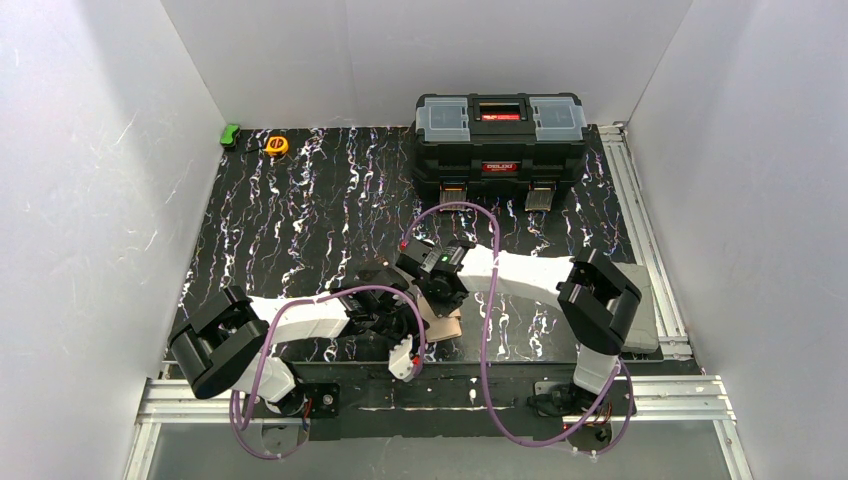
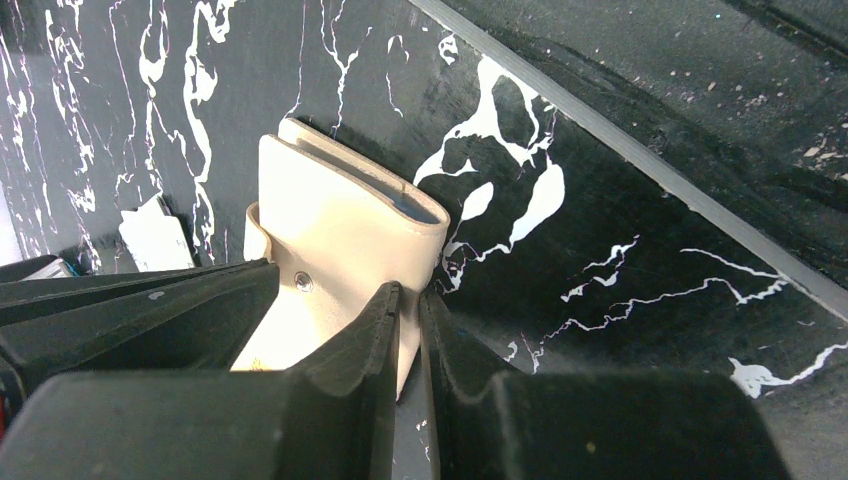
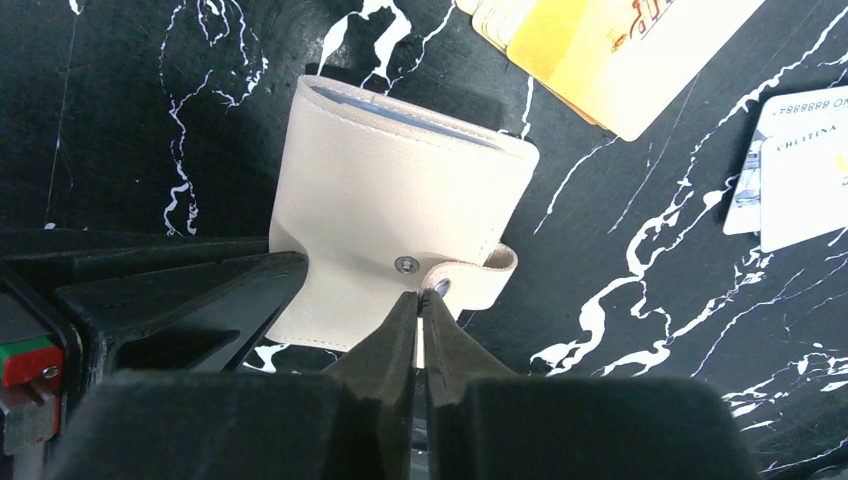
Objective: Put the credit cards into the card holder
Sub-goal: Close the card holder at the center of the board.
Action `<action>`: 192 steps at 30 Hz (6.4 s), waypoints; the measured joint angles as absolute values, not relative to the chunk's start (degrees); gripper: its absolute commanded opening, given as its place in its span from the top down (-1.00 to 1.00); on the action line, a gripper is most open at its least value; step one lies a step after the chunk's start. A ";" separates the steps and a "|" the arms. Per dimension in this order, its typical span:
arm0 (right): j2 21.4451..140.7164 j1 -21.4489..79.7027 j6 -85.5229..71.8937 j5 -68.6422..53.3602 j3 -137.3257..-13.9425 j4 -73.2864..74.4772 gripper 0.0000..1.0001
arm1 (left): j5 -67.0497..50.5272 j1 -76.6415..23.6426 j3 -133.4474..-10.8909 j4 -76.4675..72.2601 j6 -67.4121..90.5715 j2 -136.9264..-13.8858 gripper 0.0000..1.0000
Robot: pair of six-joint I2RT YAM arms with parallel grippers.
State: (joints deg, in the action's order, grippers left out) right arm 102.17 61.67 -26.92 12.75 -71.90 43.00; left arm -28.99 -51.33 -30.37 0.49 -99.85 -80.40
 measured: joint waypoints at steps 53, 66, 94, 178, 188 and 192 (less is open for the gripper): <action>100.99 58.37 -22.06 3.05 -71.83 38.74 0.76 | -28.93 -51.33 -30.26 0.47 -99.88 -80.36 0.93; 97.89 56.38 -23.57 6.17 -71.59 40.51 0.01 | -28.21 -51.33 -30.26 0.71 -99.88 -80.09 0.95; 102.87 59.31 -25.26 10.22 -71.77 42.37 0.97 | -20.71 -51.16 -28.29 -10.79 -97.54 -79.24 -0.39; 104.84 59.07 -42.17 12.71 -80.97 51.31 -0.25 | -47.68 -35.83 -2.96 -14.50 -86.06 -47.27 -0.50; 106.96 57.41 -42.89 10.13 -82.72 53.15 -0.03 | -50.50 -36.86 -4.82 -16.45 -96.07 -54.46 -0.39; 108.53 56.93 -42.89 9.50 -82.72 53.80 -0.01 | -50.19 -37.65 -6.76 -16.16 -95.55 -57.01 -0.38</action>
